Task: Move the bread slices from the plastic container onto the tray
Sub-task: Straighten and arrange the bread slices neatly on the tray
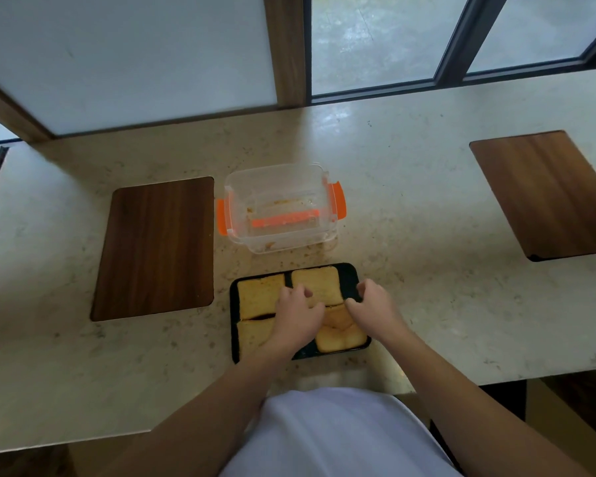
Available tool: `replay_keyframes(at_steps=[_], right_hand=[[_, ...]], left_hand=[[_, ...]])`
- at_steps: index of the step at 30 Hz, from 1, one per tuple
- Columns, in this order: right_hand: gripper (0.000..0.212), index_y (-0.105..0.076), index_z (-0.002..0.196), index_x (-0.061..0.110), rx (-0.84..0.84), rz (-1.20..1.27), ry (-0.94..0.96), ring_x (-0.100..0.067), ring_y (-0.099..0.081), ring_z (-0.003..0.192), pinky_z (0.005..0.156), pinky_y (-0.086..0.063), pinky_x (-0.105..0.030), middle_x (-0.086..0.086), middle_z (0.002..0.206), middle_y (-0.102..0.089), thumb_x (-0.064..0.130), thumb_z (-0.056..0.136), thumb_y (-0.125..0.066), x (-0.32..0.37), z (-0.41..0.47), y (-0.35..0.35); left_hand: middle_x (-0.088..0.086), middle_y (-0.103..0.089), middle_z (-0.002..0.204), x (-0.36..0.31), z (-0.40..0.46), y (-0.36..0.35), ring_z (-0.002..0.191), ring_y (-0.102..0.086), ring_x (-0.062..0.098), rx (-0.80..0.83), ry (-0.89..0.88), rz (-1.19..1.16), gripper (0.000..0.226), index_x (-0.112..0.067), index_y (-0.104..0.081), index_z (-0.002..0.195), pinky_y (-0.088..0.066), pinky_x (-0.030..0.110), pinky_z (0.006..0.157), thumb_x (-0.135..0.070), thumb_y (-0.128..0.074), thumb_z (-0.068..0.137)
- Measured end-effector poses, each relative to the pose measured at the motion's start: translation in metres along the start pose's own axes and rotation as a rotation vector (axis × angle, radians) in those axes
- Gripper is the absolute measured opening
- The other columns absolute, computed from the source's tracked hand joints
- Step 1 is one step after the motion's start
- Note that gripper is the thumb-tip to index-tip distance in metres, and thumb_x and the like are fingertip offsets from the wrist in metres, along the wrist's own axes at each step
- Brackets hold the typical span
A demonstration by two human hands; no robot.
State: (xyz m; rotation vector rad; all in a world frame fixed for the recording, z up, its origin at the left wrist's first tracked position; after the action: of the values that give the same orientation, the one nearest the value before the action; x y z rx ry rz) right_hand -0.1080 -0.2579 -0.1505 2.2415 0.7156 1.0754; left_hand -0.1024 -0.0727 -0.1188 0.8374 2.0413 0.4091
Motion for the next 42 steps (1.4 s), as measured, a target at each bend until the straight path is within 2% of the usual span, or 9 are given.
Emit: replay_keyframes(at_steps=[4, 8, 12, 15, 17, 23, 35, 39, 42], right_hand=[[0.05, -0.053, 0.132, 0.009, 0.052, -0.04, -0.011, -0.021, -0.057, 0.097, 0.078, -0.053, -0.034, -0.008, 0.123, -0.059, 0.033, 0.088, -0.059, -0.026, -0.013, -0.004], [0.046, -0.055, 0.129, 0.011, 0.08, 0.003, -0.014, -0.014, -0.059, 0.088, 0.068, -0.051, -0.028, -0.006, 0.118, -0.062, 0.029, 0.086, -0.06, -0.031, -0.022, -0.015], [0.022, -0.055, 0.103, 0.021, 0.047, 0.005, -0.02, -0.01, -0.057, 0.081, 0.063, -0.052, -0.027, -0.001, 0.101, -0.058, 0.027, 0.083, -0.061, -0.028, -0.026, -0.018], [0.019, -0.051, 0.101, 0.022, 0.055, -0.019, -0.015, -0.008, -0.053, 0.078, 0.058, -0.044, -0.022, 0.0, 0.1, -0.053, 0.028, 0.085, -0.06, -0.026, -0.026, -0.021], [0.017, -0.051, 0.099, 0.022, 0.064, -0.014, -0.014, -0.007, -0.052, 0.077, 0.058, -0.044, -0.022, -0.001, 0.101, -0.054, 0.027, 0.086, -0.06, -0.026, -0.025, -0.022], [0.026, -0.054, 0.11, 0.019, 0.108, 0.018, -0.017, -0.005, -0.053, 0.081, 0.058, -0.043, -0.022, -0.001, 0.105, -0.058, 0.029, 0.087, -0.061, -0.024, -0.024, -0.03], [0.038, -0.056, 0.122, 0.016, 0.176, 0.043, -0.015, -0.012, -0.057, 0.089, 0.065, -0.048, -0.027, -0.001, 0.109, -0.059, 0.033, 0.088, -0.06, -0.015, -0.022, -0.047], [0.038, -0.056, 0.125, 0.015, 0.164, 0.066, -0.034, -0.007, -0.057, 0.082, 0.065, -0.049, -0.027, 0.004, 0.098, -0.061, 0.03, 0.091, -0.058, -0.019, -0.015, -0.034], [0.047, -0.052, 0.135, 0.011, 0.136, 0.077, -0.018, -0.012, -0.055, 0.089, 0.069, -0.044, -0.028, -0.002, 0.112, -0.061, 0.029, 0.093, -0.058, -0.011, -0.006, -0.025]], left_hand=[[0.001, -0.04, 0.129, 0.006, -0.015, -0.019, 0.094, -0.05, 0.008, 0.093, 0.026, -0.061, 0.045, -0.018, -0.046, 0.131, -0.039, 0.022, 0.065, -0.031, -0.056, 0.09], [0.005, -0.042, 0.134, 0.011, -0.018, -0.025, 0.108, -0.049, 0.017, 0.107, 0.056, -0.037, 0.049, -0.016, -0.046, 0.135, -0.04, 0.029, 0.078, -0.03, -0.056, 0.089], [0.005, -0.049, 0.128, 0.012, -0.017, -0.027, 0.099, -0.054, 0.014, 0.133, 0.079, -0.051, 0.049, -0.017, -0.046, 0.135, -0.042, 0.028, 0.07, -0.031, -0.055, 0.088], [0.003, -0.057, 0.115, 0.012, -0.015, -0.028, 0.085, -0.057, 0.01, 0.156, 0.114, -0.103, 0.047, -0.017, -0.046, 0.133, -0.042, 0.026, 0.061, -0.029, -0.056, 0.089], [0.002, -0.057, 0.113, 0.012, -0.014, -0.028, 0.085, -0.057, 0.01, 0.16, 0.131, -0.117, 0.044, -0.017, -0.048, 0.131, -0.044, 0.027, 0.062, -0.029, -0.056, 0.089], [0.004, -0.058, 0.115, 0.017, -0.014, -0.022, 0.097, -0.057, 0.016, 0.147, 0.134, -0.115, 0.036, -0.016, -0.052, 0.124, -0.044, 0.029, 0.068, -0.027, -0.056, 0.091], [-0.006, -0.057, 0.102, 0.034, -0.012, -0.007, 0.091, -0.057, 0.011, 0.133, 0.144, -0.078, 0.024, -0.025, -0.053, 0.11, -0.047, 0.028, 0.067, -0.033, -0.056, 0.088], [-0.002, -0.059, 0.106, 0.033, -0.005, 0.0, 0.09, -0.057, 0.011, 0.139, 0.142, -0.086, 0.034, -0.019, -0.053, 0.122, -0.045, 0.027, 0.064, -0.033, -0.054, 0.091], [-0.004, -0.057, 0.104, 0.028, 0.002, 0.006, 0.087, -0.059, 0.013, 0.119, 0.149, -0.111, 0.045, -0.016, -0.046, 0.134, -0.048, 0.028, 0.065, -0.033, -0.054, 0.093]])
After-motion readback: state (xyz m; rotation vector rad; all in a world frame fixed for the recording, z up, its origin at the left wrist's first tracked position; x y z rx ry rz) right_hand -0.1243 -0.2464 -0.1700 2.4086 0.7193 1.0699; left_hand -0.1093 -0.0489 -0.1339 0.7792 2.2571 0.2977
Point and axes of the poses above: each hand's wrist, its own z-axis towards the middle knuckle, its own y-axis out of the back of the hand, x = y × z, the point moved 9 cm from there along z, towards the middle knuckle
